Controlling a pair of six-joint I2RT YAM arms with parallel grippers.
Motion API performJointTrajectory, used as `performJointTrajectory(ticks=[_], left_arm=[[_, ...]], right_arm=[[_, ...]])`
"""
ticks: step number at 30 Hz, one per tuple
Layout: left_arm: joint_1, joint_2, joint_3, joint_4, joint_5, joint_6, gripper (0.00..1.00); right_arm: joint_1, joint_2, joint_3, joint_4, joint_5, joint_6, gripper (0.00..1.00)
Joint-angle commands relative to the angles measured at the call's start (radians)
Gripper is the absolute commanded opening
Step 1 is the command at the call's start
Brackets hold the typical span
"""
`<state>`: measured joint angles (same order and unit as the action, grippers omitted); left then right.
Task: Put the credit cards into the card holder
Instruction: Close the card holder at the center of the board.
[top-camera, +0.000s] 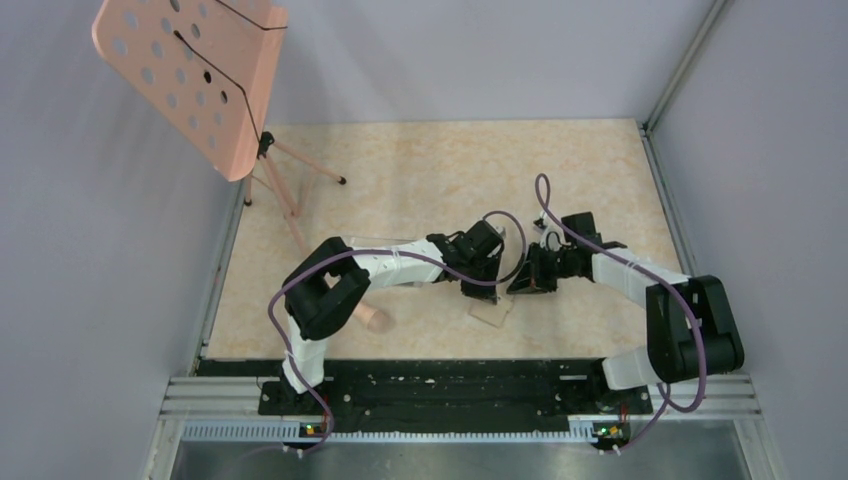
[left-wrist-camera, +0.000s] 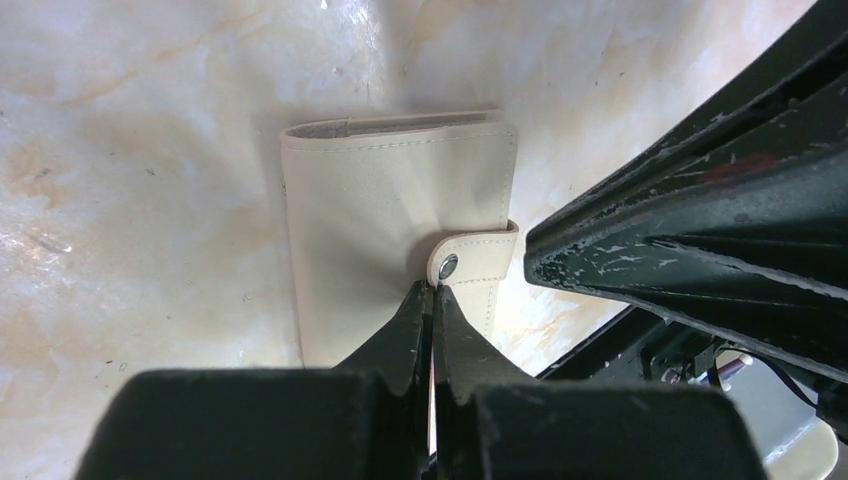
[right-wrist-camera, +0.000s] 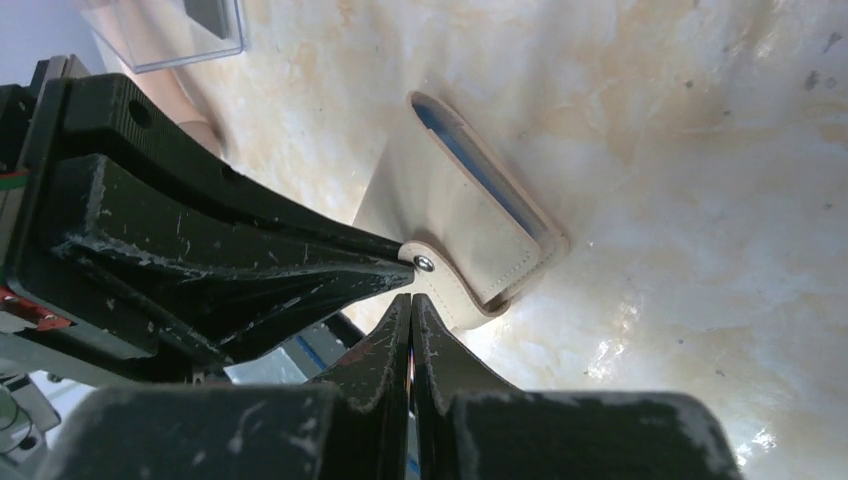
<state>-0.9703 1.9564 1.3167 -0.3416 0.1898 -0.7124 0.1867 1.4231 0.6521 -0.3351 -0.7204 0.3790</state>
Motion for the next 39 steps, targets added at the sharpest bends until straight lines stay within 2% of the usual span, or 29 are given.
performJointTrajectory(ticks=[1,16,23,29,34,39], left_arm=[[0.001,-0.010,0.024,-0.029,0.016,-0.014,0.00],[0.002,0.028,0.054,-0.081,0.052,-0.022,0.00],[0.002,0.034,0.078,-0.115,0.045,-0.018,0.00],[0.003,0.041,0.078,-0.116,0.051,-0.025,0.00],[0.009,0.018,0.068,-0.083,0.058,-0.040,0.28],[0.041,-0.032,-0.003,0.006,0.092,-0.086,0.30]], right_arm=[[0.009,-0.020,-0.019,0.050,-0.039,0.007,0.00],[0.084,0.102,-0.036,0.130,0.046,0.067,0.00],[0.106,0.126,-0.053,0.114,0.094,0.041,0.00],[0.118,0.128,-0.086,0.059,0.193,0.034,0.00],[0.121,0.109,-0.095,0.011,0.247,0.042,0.00],[0.124,0.117,-0.088,-0.034,0.287,0.054,0.00]])
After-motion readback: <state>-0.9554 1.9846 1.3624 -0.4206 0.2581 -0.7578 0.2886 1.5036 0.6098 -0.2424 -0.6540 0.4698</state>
